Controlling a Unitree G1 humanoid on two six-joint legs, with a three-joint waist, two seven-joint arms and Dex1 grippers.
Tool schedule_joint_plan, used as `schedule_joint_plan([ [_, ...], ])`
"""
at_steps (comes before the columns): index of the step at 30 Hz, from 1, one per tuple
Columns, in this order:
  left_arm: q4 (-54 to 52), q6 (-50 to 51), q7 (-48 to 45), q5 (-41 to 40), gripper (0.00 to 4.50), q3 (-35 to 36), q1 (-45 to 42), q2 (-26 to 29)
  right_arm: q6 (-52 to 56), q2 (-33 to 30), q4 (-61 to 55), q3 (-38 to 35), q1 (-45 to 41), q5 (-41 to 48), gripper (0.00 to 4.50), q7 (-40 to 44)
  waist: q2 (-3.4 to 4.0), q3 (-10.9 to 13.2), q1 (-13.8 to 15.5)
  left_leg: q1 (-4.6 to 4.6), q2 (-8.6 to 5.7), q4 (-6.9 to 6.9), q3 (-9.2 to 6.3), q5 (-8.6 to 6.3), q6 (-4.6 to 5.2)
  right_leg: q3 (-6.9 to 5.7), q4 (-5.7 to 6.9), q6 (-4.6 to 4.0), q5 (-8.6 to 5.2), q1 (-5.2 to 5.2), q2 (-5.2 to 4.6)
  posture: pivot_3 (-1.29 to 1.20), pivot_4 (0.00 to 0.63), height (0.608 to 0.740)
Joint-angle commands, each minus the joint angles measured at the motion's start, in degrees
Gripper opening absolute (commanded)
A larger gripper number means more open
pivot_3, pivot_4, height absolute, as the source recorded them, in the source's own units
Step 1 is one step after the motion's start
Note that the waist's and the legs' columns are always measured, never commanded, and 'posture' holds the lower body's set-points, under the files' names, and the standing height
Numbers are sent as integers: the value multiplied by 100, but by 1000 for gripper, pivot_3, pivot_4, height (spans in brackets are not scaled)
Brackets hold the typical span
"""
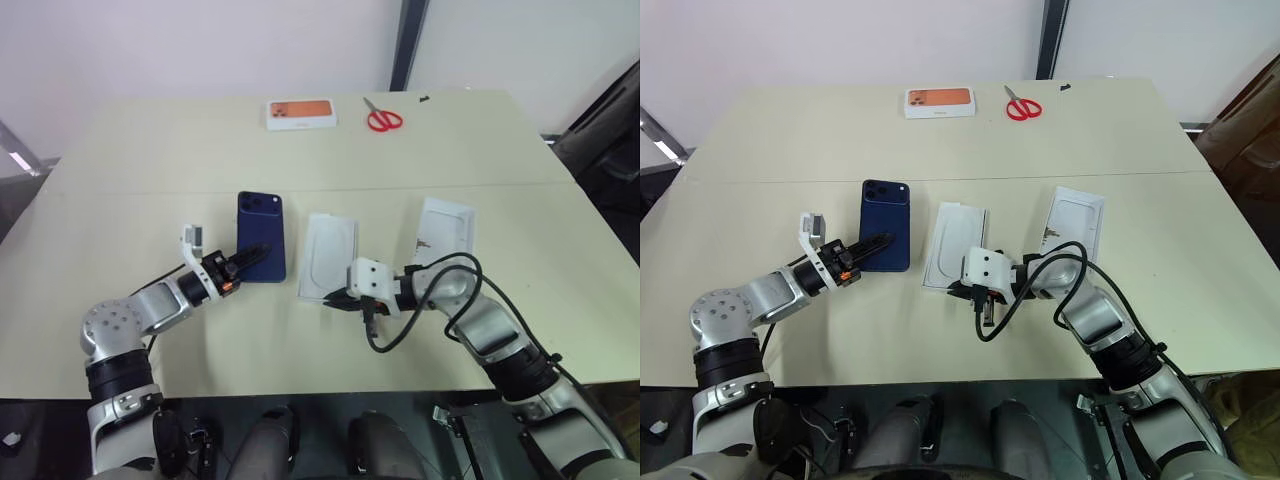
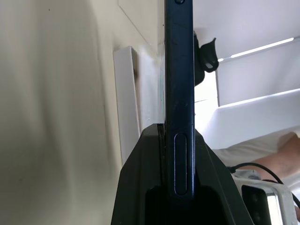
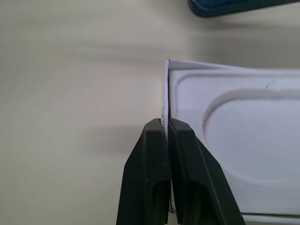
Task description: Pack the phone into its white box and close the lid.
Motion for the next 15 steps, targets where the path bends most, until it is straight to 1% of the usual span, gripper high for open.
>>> schedule_joint_plan([
  [1, -252, -42, -7, -278, 0, 10, -35, 7, 49, 57, -552, 22, -41, 193, 200, 78, 0, 0, 1, 0, 0, 0, 0, 0, 0, 0, 0, 0, 0, 0, 0, 0, 150, 734],
  [6, -263, -49, 23, -333, 0, -21, -18, 12, 55, 124, -734, 159, 59, 146, 200, -3, 0, 0, 0, 0, 0, 1, -1, 0, 0, 0, 0, 0, 0, 1, 0, 0, 150, 734],
  [11, -279, -63, 35, -360, 0, -58, 3, 14, -275, 26, -571, 351, 201, -158, 200, -78, 0, 0, 7, 0, -1, 5, 0, 0, 0, 0, 1, 0, 0, 4, 0, 0, 150, 734],
  [15, -270, -87, 26, -349, 0, -76, 25, 17, -296, 108, -603, 193, 105, -78, 200, -195, 0, 0, 2, 0, 0, 5, 0, 0, 0, -1, 2, 0, 0, 3, 0, 0, 150, 734],
])
